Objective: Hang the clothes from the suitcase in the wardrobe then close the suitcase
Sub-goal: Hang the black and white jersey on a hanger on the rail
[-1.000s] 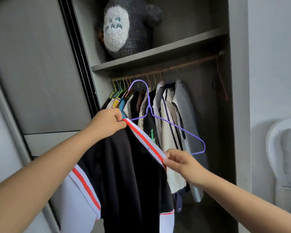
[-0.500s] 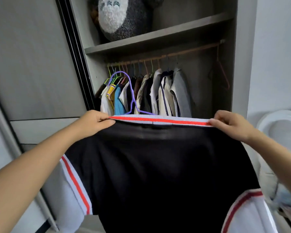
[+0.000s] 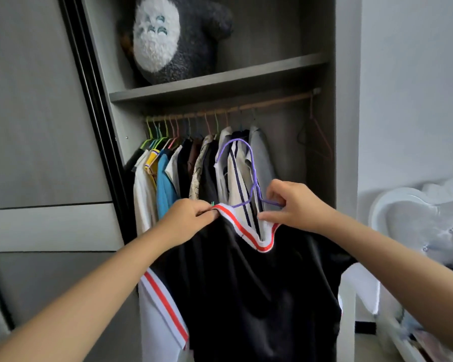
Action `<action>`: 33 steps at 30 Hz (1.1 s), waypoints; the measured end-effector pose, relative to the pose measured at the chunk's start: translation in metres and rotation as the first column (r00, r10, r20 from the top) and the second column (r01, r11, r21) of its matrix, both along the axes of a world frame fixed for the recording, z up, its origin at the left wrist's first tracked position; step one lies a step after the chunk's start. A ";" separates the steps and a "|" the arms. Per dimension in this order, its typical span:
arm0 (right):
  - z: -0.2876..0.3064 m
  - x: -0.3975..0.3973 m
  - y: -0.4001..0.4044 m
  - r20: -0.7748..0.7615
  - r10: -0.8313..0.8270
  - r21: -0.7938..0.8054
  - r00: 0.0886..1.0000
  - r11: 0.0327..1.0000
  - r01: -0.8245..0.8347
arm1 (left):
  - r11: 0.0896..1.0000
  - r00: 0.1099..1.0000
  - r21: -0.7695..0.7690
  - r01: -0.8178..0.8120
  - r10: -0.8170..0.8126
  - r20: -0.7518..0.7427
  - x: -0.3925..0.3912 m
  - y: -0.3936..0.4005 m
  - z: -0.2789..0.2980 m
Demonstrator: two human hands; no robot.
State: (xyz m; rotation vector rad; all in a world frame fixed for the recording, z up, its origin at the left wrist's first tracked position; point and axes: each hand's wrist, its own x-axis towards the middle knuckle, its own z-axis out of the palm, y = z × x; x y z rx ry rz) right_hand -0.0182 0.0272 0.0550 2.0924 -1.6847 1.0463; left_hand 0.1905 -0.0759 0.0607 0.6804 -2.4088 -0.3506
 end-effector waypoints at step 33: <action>0.019 -0.023 0.051 -0.047 -0.467 0.215 0.883 0.858 0.465 | 0.997 0.989 -0.075 0.002 -0.013 -0.148 0.026 -0.032 -0.003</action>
